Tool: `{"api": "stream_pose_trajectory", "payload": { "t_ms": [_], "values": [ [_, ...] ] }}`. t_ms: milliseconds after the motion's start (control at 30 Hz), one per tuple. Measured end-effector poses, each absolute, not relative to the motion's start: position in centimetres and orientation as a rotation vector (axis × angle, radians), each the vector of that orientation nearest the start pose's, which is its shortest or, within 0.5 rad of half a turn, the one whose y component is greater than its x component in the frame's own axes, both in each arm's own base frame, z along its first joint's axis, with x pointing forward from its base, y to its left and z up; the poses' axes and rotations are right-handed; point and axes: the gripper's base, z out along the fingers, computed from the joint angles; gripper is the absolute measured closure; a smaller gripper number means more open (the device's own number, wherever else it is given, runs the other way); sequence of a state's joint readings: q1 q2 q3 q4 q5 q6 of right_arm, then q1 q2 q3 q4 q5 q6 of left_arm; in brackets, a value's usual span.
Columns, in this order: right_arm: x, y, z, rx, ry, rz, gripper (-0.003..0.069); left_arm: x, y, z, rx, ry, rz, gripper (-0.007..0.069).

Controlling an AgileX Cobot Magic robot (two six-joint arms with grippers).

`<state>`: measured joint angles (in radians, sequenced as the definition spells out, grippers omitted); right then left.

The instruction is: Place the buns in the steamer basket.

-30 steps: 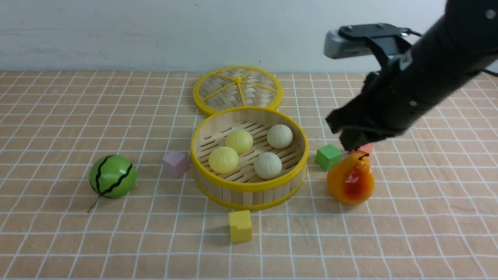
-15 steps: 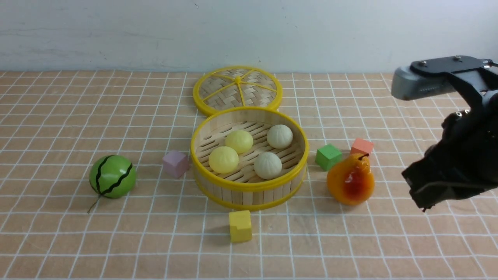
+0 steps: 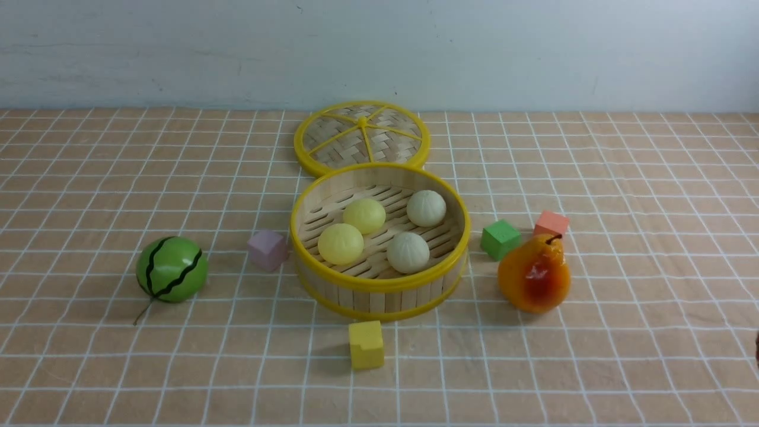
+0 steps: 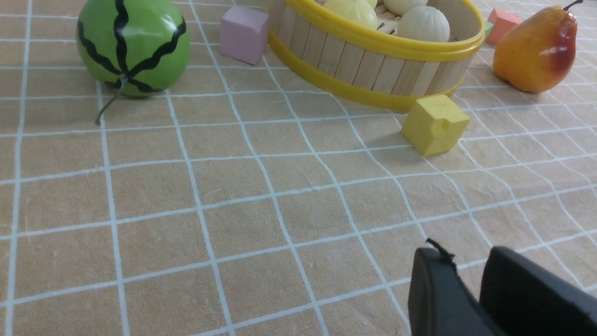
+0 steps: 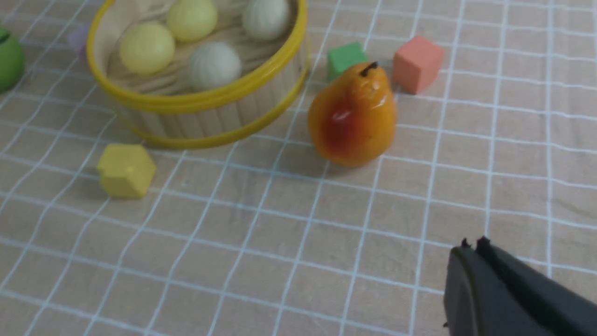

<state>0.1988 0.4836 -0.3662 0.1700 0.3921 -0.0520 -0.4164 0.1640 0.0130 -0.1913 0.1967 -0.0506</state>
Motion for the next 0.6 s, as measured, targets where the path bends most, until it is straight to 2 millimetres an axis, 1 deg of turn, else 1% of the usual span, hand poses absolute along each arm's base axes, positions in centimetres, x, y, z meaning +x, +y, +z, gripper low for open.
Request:
{"api": "stream_pose_trajectory", "payload": {
  "t_ms": [33,67,100,133,200,267,333,467,600],
  "values": [
    [8.6,2.0,24.4,-0.098,1.923,0.247,0.0676,6.0,-3.0,18.1,0.193,1.872,-0.487,0.0473],
    [8.0,1.7,22.4,-0.077,1.894,0.234,0.0676,6.0,-3.0,18.1,0.193,1.872,-0.487,0.0470],
    [7.9,1.7,22.1,-0.073,1.886,0.232,0.0676,6.0,-3.0,18.1,0.193,1.872,-0.487,0.0470],
    [7.0,1.3,20.0,-0.045,1.825,0.215,0.0676,6.0,-3.0,18.1,0.194,1.873,-0.487,0.0469],
    [6.4,1.1,18.7,-0.034,1.791,0.198,0.0674,6.0,-3.0,18.1,0.194,1.876,-0.487,0.0468],
    [5.7,0.9,18.4,-0.061,1.771,0.145,0.0673,5.9,-3.0,18.0,0.196,1.883,-0.487,0.0464],
    [5.4,0.7,18.2,-0.079,1.779,0.099,0.0671,5.9,-3.0,18.0,0.196,1.883,-0.487,0.0462],
    [5.3,0.6,17.3,-0.056,1.861,0.093,0.0669,5.9,-3.0,18.0,0.197,1.885,-0.487,0.0460],
    [5.2,0.5,17.3,-0.008,1.874,0.099,0.0669,5.9,-3.0,18.0,0.197,1.886,-0.486,0.0461]
  ]
}}
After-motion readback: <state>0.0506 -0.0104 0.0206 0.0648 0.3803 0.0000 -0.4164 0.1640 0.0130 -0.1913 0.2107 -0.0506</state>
